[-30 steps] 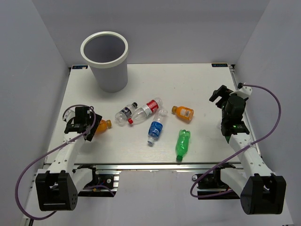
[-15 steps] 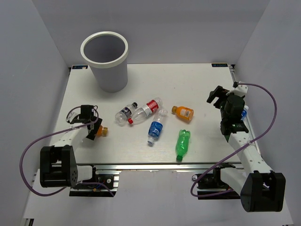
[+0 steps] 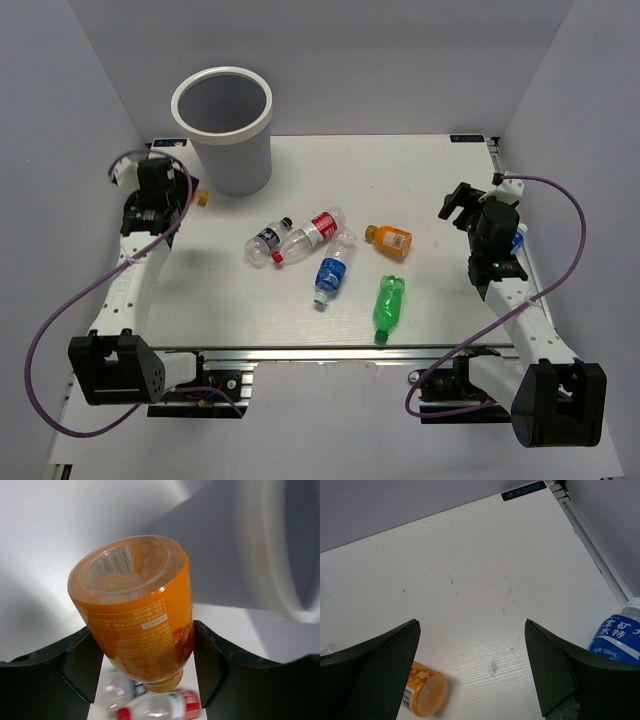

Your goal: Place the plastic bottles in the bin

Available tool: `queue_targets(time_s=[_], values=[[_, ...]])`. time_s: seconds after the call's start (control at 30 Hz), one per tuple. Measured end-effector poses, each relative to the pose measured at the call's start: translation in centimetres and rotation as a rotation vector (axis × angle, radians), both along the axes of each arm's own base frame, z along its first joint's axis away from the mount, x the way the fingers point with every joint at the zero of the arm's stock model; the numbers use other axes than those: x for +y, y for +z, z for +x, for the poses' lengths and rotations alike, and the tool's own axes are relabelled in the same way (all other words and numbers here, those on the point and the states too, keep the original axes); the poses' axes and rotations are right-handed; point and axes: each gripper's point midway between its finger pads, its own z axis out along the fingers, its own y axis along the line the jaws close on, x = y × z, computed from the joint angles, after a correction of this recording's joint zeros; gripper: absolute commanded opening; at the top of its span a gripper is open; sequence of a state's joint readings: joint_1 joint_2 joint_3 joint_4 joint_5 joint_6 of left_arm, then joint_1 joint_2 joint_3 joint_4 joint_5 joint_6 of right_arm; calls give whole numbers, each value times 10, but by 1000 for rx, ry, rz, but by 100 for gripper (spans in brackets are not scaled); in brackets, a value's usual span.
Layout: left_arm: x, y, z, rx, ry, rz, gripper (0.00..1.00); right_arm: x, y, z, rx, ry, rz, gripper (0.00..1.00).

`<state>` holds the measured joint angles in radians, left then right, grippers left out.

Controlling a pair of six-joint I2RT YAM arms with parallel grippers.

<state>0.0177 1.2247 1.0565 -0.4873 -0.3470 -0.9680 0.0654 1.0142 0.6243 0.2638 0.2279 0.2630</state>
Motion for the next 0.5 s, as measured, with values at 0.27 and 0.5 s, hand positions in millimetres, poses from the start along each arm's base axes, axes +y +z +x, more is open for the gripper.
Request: queue_targets(time_s=[0.27,0.5], values=[[-29,170,111,-370,-240,107,45,13,-7,2,23,88,-21,89],[-66,161,204,-372,-461,167,76,20,-7,2,22,136,-38,89]])
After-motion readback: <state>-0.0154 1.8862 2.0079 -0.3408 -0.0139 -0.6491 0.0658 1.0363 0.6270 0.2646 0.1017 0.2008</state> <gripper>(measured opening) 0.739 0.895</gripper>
